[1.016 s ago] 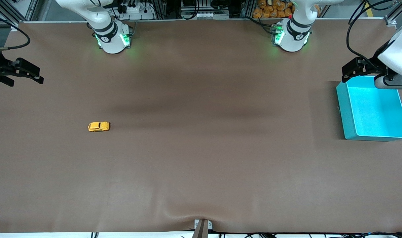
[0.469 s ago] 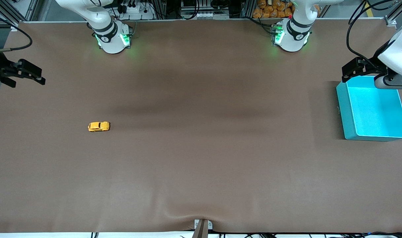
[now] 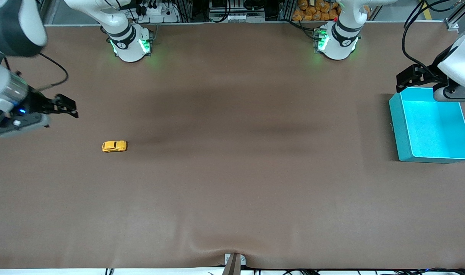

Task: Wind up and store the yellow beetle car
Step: 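Reach the right gripper down over the yellow beetle car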

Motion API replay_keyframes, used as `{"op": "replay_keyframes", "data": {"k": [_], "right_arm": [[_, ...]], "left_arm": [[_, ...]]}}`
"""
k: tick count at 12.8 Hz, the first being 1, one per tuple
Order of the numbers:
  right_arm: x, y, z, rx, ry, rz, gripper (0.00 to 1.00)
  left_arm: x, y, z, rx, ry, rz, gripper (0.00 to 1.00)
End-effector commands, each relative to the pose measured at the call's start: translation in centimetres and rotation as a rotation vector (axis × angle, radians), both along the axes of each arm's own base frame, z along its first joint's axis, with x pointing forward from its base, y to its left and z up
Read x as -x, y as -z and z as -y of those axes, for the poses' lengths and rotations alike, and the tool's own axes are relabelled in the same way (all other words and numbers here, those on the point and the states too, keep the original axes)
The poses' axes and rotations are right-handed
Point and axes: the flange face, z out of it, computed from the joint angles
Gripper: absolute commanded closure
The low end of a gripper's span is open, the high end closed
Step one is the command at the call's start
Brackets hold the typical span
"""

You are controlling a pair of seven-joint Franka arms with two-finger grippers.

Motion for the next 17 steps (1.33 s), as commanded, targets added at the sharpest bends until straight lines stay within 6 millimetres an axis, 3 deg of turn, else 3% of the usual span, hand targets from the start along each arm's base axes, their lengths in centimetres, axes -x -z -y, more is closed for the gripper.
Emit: {"op": "replay_keyframes", "data": {"k": [1,4,8,12,17], "right_arm": [[-0.8,5.8,0.1,0.015,-0.271,-0.061,0.0],[-2.8,13.2,1.4,0.004,-0.573,-0.087,0.0],[-1.0,18.5,0.2,0.018,-0.792,-0.017,0.0],[1.2,21.9,-1.9,0.015,-1.04,-0.004,0.0],[2.0,24.7,-0.2,0.027,-1.124,0.014,0.0]], "left_arm": [[0.7,-0.6,-0.1,-0.018,0.003,-0.016,0.0],[0.7,-0.6,-0.6,-0.019,-0.013,-0.017,0.0],[0.6,-0.5,-0.8,-0.02,-0.023,-0.019,0.0],[0.6,-0.6,-1.0,-0.018,-0.023,-0.017,0.0],[0.6,-0.4,-1.1,-0.022,-0.028,-0.021,0.0]]}}
